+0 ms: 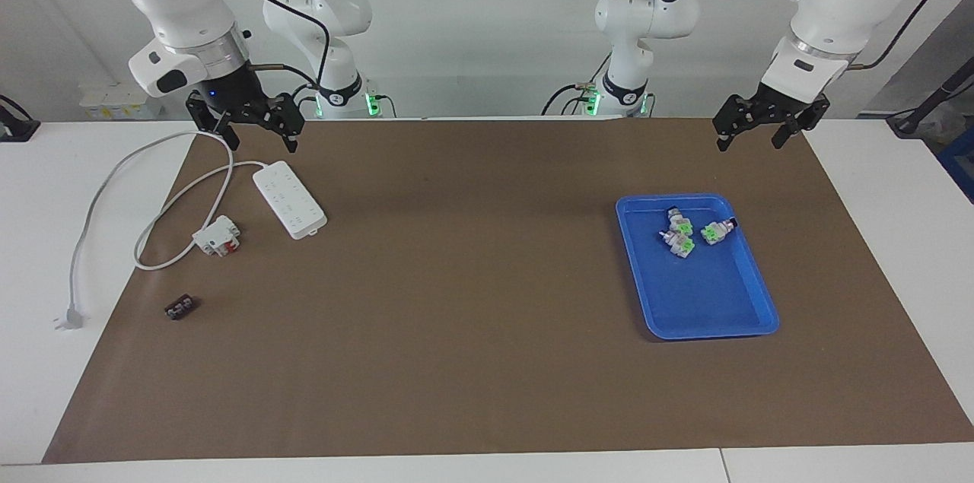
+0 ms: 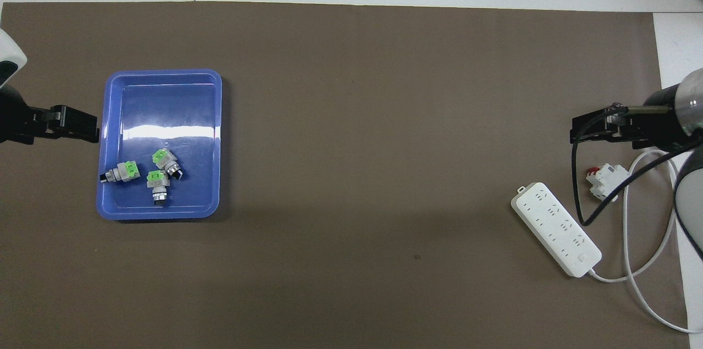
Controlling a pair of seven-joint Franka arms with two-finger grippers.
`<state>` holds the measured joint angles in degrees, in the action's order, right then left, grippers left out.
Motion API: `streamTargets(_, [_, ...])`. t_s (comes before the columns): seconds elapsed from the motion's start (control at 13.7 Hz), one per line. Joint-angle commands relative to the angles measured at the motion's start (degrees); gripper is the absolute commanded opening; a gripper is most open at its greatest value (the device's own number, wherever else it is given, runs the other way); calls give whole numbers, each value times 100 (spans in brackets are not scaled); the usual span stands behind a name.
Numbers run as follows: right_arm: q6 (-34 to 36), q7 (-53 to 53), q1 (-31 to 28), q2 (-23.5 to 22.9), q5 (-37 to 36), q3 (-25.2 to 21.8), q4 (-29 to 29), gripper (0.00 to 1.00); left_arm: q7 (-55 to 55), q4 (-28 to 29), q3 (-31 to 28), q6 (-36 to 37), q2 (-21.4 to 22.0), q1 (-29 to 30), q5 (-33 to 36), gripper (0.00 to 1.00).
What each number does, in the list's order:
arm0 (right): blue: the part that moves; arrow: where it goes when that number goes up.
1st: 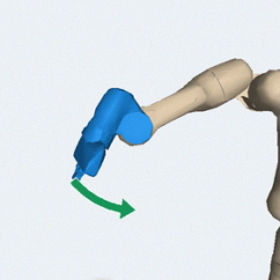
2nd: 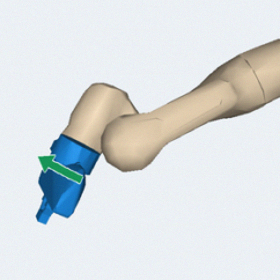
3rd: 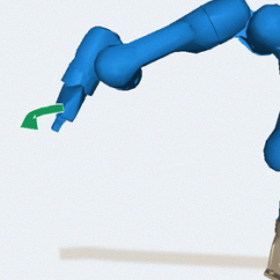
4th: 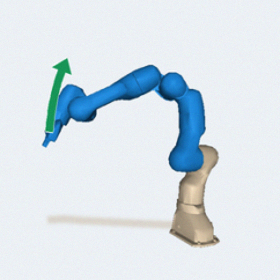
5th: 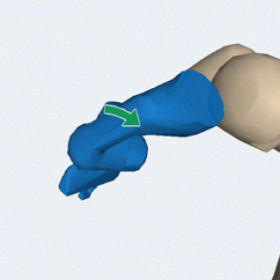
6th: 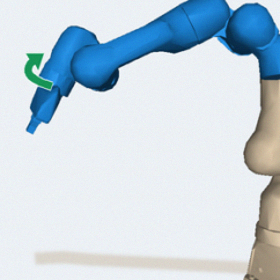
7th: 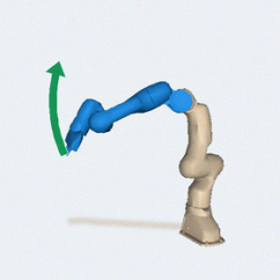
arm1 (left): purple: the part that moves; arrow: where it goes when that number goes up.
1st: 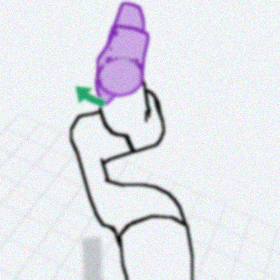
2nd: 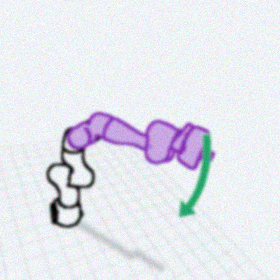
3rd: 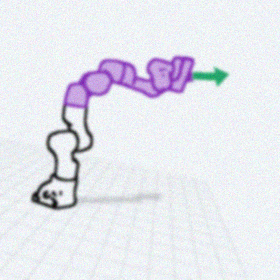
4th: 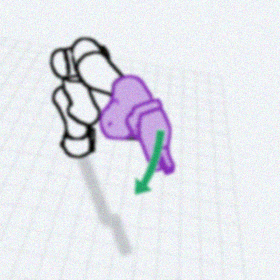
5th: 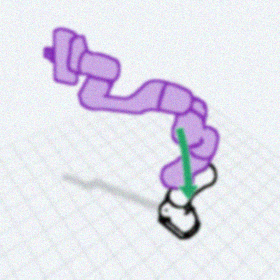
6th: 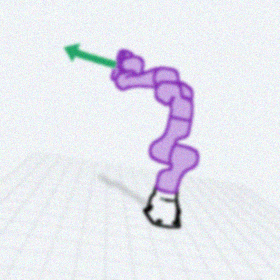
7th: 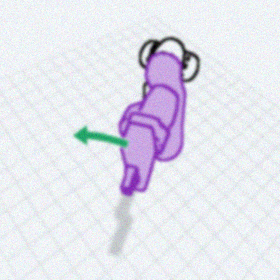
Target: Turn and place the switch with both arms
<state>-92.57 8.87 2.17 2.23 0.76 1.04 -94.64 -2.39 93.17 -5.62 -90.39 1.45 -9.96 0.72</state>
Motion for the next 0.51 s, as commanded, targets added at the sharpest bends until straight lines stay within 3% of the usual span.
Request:
streamTargets(0.0, [-24,-26,29,67,20,-33,-89,100,-51,281,-150,-67,250,-147,42,100])
streamTargets(0.44, [-42,220,47,76,3,-33,-98,100,1,254,-150,-111,242,-147,42,100])
